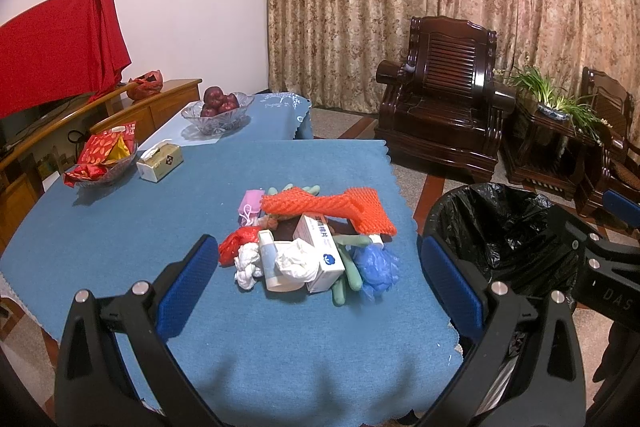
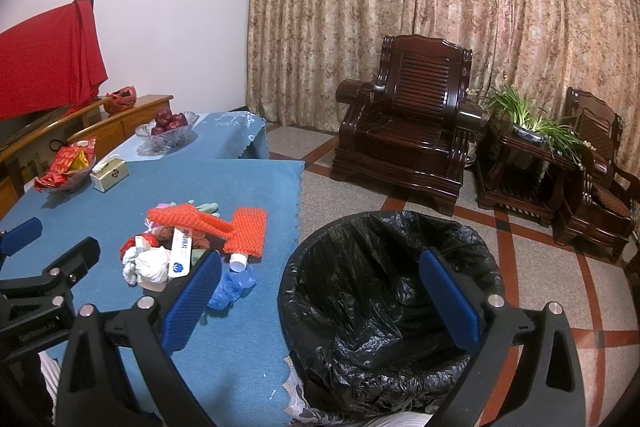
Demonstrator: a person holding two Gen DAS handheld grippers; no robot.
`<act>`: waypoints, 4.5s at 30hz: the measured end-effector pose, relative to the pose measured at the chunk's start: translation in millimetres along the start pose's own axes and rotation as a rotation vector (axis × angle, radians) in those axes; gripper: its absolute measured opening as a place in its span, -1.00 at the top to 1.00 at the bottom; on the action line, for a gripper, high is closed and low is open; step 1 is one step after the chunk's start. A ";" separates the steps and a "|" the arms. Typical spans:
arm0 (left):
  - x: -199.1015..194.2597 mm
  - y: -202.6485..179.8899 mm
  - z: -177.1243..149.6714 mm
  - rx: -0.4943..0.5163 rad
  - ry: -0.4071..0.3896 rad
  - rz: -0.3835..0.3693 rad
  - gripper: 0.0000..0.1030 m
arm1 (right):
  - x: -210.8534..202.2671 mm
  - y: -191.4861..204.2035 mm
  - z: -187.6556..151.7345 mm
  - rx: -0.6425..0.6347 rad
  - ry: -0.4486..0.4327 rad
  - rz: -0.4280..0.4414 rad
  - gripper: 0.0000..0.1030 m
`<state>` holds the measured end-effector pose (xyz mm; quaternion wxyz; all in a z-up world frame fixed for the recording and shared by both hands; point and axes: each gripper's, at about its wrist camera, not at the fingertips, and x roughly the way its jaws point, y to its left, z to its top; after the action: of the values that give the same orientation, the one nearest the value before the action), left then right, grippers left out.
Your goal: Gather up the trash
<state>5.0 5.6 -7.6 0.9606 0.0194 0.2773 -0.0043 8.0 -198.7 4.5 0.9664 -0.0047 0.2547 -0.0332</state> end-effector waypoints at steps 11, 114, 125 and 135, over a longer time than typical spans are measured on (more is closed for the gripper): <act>-2.0 -1.3 1.0 0.000 0.000 0.000 -0.91 | 0.7 0.2 -0.3 0.000 0.000 0.001 -0.89; 133.7 33.1 -44.5 0.018 0.104 -0.045 0.97 | 115.6 72.2 -28.9 -0.095 0.158 0.343 0.90; 113.8 21.8 -48.6 0.036 0.096 -0.097 0.98 | 103.3 58.8 -29.3 -0.079 0.151 0.315 0.90; 78.6 -17.0 -11.5 0.055 -0.006 -0.230 0.98 | 81.1 1.1 -10.8 -0.024 0.083 0.192 0.90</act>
<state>65.0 -10.8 -59.8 0.9536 0.0139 0.2748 -0.1221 73.2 -203.0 -44.8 0.9537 0.0097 0.2940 0.0626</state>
